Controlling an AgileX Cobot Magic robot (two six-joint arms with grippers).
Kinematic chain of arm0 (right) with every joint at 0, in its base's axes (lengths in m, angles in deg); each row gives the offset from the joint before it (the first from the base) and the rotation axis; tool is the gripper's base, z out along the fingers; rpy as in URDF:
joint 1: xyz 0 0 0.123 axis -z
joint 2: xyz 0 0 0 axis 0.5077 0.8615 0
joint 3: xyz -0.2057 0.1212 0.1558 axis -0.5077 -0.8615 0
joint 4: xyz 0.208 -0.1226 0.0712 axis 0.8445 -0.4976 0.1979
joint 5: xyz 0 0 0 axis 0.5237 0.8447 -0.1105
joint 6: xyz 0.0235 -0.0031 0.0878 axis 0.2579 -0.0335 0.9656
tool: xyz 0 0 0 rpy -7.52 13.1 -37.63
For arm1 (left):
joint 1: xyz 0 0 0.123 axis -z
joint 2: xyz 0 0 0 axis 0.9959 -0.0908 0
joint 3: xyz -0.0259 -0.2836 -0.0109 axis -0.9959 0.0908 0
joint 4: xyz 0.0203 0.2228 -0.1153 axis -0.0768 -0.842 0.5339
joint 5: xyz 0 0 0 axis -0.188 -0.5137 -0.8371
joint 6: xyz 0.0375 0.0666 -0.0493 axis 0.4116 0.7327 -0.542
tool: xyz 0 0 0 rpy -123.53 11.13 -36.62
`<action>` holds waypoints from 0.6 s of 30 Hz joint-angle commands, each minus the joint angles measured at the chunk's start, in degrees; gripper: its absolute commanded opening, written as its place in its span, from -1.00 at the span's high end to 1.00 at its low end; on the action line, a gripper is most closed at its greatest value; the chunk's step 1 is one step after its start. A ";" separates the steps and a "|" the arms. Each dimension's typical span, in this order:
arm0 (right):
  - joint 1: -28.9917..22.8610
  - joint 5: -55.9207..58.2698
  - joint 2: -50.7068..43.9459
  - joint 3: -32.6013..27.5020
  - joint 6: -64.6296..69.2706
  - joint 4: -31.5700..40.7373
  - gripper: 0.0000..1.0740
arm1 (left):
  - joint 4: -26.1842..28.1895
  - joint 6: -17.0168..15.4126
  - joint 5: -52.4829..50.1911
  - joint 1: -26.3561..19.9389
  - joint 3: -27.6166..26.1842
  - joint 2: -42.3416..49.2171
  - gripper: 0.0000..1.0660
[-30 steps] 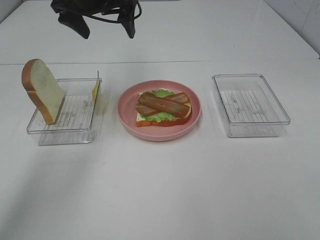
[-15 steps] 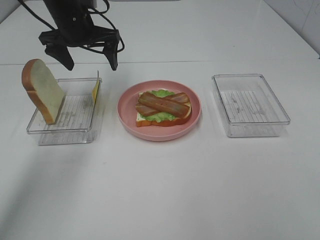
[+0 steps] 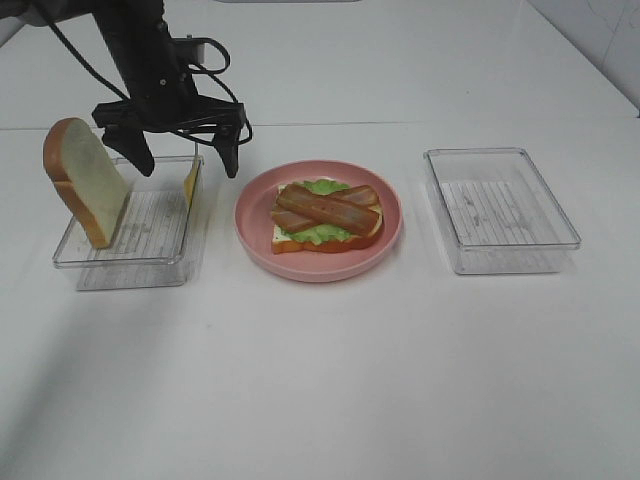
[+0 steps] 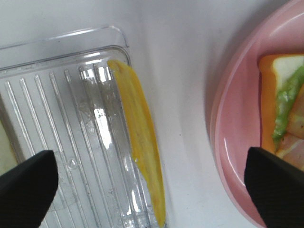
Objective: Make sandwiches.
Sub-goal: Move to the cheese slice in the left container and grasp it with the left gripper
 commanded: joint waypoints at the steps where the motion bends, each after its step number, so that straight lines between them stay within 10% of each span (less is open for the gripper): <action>1: 0.06 -0.46 -1.43 -0.23 -0.40 0.29 -0.47 | -1.89 -0.17 1.32 0.17 0.34 -0.74 -0.75; 18: 0.06 -0.46 -1.43 -0.23 -0.40 0.29 -0.47 | -3.27 -2.12 -1.26 0.00 0.06 -2.23 -0.32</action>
